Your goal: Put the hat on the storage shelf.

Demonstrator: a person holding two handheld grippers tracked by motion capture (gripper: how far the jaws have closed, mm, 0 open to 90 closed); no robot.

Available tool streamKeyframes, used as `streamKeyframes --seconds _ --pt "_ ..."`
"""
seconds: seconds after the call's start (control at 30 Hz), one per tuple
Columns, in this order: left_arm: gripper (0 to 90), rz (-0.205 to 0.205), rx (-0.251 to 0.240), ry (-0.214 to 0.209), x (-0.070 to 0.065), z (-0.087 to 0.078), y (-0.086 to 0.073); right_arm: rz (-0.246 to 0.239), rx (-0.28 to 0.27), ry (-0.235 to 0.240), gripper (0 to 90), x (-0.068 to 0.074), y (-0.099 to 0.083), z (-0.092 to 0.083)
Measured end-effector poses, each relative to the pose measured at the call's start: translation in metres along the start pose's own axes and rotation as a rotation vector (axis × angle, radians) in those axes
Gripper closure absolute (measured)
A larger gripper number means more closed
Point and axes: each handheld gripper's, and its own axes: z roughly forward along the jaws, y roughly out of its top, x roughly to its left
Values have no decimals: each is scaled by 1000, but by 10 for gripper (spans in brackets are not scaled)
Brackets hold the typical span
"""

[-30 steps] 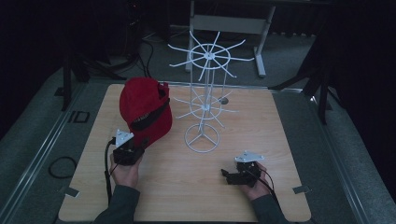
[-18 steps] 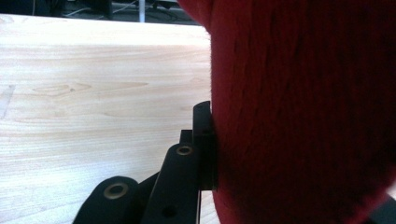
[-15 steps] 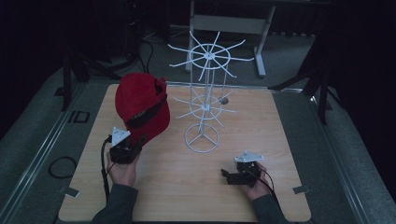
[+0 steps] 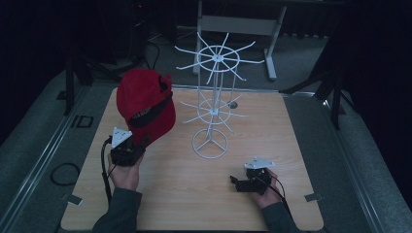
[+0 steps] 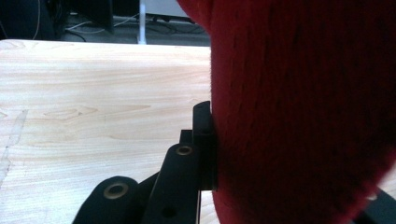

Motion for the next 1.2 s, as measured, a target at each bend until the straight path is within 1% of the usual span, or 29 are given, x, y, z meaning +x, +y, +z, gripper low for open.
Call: streamKeyframes --seconds 0.9,1.2 --pt "853 33 -66 -1 -7 -7 34 0 1 -1 163 0 0 0" --pt "853 38 -91 -4 -9 -10 44 -1 3 0 163 0 0 0"
